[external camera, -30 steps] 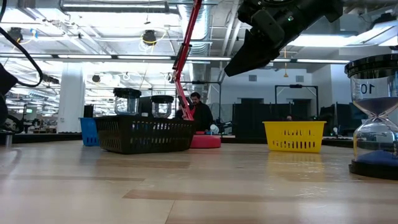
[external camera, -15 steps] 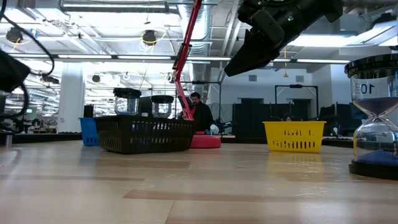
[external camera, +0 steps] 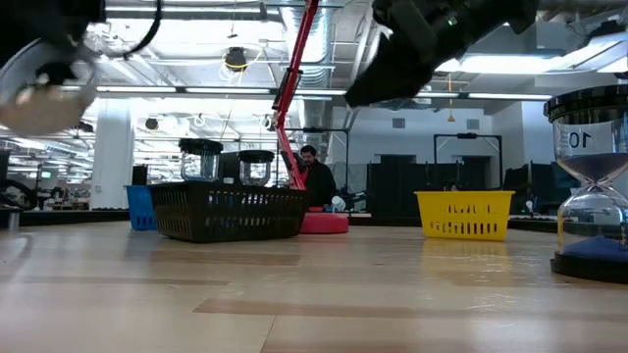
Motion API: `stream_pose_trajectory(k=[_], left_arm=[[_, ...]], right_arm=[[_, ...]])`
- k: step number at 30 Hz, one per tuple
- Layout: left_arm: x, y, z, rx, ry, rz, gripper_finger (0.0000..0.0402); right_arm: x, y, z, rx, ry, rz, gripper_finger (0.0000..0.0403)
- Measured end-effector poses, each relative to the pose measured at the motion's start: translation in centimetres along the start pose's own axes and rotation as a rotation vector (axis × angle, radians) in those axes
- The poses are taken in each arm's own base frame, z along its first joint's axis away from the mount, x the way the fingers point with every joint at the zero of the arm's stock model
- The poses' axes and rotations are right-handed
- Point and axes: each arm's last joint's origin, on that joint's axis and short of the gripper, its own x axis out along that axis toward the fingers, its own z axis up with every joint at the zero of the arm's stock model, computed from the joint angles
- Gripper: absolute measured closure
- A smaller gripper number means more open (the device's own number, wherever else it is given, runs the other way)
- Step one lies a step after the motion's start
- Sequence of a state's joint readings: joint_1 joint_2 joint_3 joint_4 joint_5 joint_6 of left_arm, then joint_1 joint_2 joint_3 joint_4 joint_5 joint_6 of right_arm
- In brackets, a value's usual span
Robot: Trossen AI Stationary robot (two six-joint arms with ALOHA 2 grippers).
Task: Pick & Place Office items
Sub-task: Put the white watch into the yellow bin
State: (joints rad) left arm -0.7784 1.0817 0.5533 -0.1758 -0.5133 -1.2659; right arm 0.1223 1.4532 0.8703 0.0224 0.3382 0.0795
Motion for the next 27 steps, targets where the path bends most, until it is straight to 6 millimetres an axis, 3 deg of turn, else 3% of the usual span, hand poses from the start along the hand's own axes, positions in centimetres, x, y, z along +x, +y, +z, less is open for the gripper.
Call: stream_pose_trajectory(k=[8,13,18,23,27], left_arm=[[0.6,-0.7,2.8,0.296,-0.284,0.027,0.0326],[1.4,-0.2,5.6,0.38,-0.389,0.091,0.0315],[2.0,0.4,7.9,0.41,-0.388,0.053,0.0321],[2.2,1.1,8.9,0.397,-0.414,0.09,0.0324],[2.5,1.2,8.8,0.403,-0.403,0.1,0.0318]], right_arm=[[0.0,0.1,1.9,0.069,-0.193,0.015,0.0244],[1.1,0.5,1.2,0.061,-0.17,0.013,0.0244],[3.0,0.9,0.3,0.104,-0.159,0.01,0.0244],[4.3,1.4,1.6,-0.011,-0.199,-0.001,0.0244],[5.3,2.2,3.0,0.024,-0.228,0.015,0.0244]])
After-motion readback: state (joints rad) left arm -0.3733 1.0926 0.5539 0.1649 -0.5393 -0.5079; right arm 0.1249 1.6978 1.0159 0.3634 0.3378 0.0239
